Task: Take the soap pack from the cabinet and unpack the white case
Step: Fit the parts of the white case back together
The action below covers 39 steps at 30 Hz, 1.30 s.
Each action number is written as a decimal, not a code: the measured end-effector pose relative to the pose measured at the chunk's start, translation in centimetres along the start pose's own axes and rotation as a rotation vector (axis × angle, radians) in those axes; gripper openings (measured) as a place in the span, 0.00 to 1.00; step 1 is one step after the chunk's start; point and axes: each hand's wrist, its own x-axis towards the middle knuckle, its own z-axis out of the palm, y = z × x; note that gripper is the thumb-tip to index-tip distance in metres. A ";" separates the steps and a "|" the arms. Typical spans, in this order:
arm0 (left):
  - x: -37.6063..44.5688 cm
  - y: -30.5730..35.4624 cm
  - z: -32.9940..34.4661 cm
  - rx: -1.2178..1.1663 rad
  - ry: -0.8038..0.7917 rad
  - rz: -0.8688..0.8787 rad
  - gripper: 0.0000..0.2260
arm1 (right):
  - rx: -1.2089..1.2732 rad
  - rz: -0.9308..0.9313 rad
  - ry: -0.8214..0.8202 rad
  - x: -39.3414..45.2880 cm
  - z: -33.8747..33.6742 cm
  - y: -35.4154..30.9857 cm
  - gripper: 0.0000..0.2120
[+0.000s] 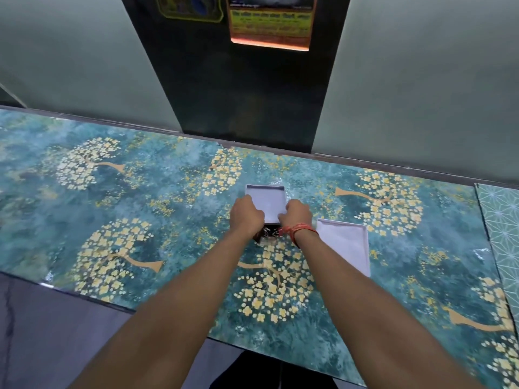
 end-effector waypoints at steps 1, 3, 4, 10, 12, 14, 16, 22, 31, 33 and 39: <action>0.0 0.0 0.0 -0.039 -0.001 -0.019 0.22 | 0.038 0.015 0.031 -0.2 0.1 -0.1 0.15; 0.0 -0.1 0.0 -0.116 0.011 -0.046 0.24 | 0.160 0.051 0.094 -0.6 0.1 0.0 0.02; -0.1 0.0 -0.2 -0.150 0.027 -0.053 0.23 | 0.226 0.082 0.117 -0.8 -0.1 0.1 0.09; -2.2 1.7 -1.4 -0.423 0.057 -0.074 0.18 | 0.672 0.109 0.251 -4.1 -3.9 0.0 0.07; -3.2 2.5 -1.4 -0.529 -0.053 -0.024 0.22 | 0.728 0.025 0.279 -5.7 -5.1 0.5 0.14; -4.5 3.8 -1.3 -0.744 -0.248 -0.006 0.24 | 0.679 -0.132 0.259 -7.4 -6.0 0.9 0.16; -5.5 4.9 -0.9 -1.008 -0.500 -0.037 0.28 | 0.571 -0.252 0.159 -8.9 -6.6 1.1 0.16; -6.5 5.8 1.8 -1.129 -0.517 -0.235 0.10 | 0.243 -0.261 0.348 -10.6 -7.7 4.6 0.19; -9.6 7.0 6.3 -0.498 -0.474 -0.023 0.06 | 0.193 0.080 0.304 -11.7 -7.2 11.8 0.35; -10.1 6.7 7.0 -0.264 -0.393 0.124 0.05 | 0.161 0.101 0.285 -11.6 -7.1 12.7 0.35; -10.8 6.4 7.1 -0.069 -0.201 0.260 0.08 | 0.142 0.102 0.227 -11.0 -6.8 13.3 0.34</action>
